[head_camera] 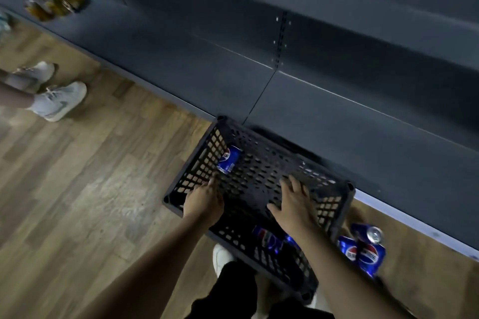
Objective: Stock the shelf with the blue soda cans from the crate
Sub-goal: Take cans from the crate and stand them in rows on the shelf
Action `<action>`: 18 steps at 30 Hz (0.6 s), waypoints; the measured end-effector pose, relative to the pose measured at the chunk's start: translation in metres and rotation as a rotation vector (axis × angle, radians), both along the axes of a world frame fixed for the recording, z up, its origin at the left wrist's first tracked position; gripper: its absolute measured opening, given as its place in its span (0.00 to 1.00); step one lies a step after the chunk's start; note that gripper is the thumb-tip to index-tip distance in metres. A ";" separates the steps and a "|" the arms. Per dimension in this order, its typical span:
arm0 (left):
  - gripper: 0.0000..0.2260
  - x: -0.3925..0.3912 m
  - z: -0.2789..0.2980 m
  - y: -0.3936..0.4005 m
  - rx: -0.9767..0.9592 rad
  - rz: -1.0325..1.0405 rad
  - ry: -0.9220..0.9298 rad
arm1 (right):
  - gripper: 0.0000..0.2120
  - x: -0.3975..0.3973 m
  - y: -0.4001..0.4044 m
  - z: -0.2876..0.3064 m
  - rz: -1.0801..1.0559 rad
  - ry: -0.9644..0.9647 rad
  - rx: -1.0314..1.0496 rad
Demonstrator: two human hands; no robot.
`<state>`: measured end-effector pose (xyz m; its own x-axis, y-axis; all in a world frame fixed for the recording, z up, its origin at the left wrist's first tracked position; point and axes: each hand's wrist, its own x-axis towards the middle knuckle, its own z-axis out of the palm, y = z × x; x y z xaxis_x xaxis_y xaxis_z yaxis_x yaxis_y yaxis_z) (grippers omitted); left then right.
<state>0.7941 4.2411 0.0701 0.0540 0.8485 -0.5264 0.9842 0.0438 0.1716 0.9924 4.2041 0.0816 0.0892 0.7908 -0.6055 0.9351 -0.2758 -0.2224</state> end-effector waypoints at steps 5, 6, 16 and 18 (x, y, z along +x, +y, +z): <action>0.21 0.000 -0.116 0.026 -0.002 0.105 0.002 | 0.33 0.001 0.005 -0.121 0.025 0.002 -0.038; 0.20 0.000 -0.137 0.030 -0.001 0.138 -0.008 | 0.33 0.001 0.005 -0.143 0.026 0.005 -0.045; 0.20 0.023 -0.284 0.077 0.058 0.361 -0.089 | 0.26 0.005 0.025 -0.300 0.108 -0.020 -0.105; 0.24 0.028 -0.303 0.084 0.088 0.354 -0.106 | 0.26 0.004 0.031 -0.318 0.138 -0.016 -0.084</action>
<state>0.8220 4.3254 -0.2328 -0.2006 0.8660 -0.4581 0.8872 0.3589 0.2899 0.9965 4.2353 -0.2367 -0.0065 0.7428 -0.6694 0.9686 -0.1618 -0.1889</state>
